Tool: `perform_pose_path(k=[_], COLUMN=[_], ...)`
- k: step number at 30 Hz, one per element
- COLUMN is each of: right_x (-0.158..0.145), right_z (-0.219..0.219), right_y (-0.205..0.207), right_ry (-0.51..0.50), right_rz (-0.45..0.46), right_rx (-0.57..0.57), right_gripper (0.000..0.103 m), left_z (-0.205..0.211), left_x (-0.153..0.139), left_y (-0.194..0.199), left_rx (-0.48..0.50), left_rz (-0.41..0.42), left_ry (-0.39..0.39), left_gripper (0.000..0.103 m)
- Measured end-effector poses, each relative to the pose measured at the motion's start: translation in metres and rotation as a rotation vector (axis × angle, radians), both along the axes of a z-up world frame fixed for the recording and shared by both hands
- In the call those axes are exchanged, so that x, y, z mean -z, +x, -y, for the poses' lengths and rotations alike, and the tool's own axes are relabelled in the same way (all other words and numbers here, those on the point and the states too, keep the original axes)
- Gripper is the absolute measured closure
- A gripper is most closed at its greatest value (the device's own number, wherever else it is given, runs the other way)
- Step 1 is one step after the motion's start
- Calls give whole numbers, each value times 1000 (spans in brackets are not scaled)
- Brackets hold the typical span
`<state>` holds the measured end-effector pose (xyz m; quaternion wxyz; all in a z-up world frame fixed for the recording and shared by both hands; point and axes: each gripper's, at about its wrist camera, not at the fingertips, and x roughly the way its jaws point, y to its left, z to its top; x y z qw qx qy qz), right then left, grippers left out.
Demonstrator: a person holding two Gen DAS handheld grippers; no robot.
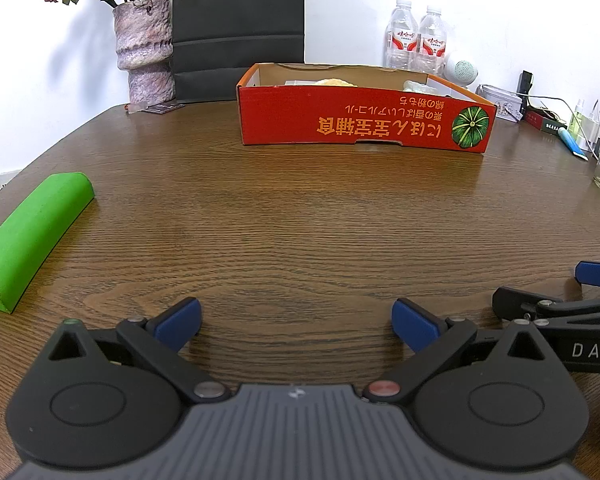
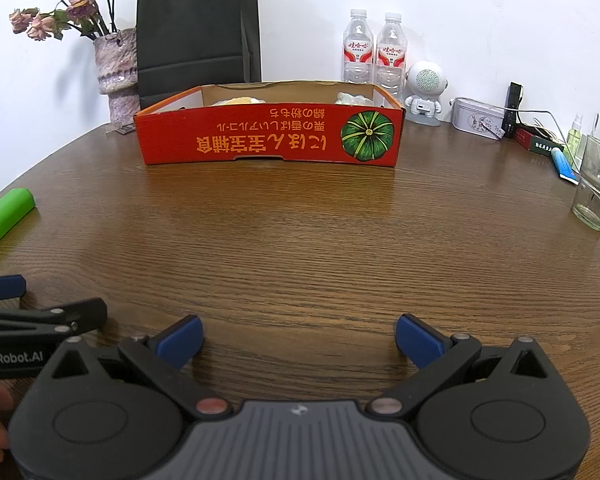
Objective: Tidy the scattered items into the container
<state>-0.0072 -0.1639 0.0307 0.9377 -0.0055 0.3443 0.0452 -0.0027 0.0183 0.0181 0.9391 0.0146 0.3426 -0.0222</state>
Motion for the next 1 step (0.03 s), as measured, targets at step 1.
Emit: perform_pose_path(k=[1], right_x=[0], right_z=[0], right_y=[0], right_ry=[0], right_rz=[0], right_rx=[0], right_gripper=[0], left_z=[0], left_x=[0], left_y=[0], left_rx=[0], left_rz=[0], left_ry=[0], left_gripper=[0])
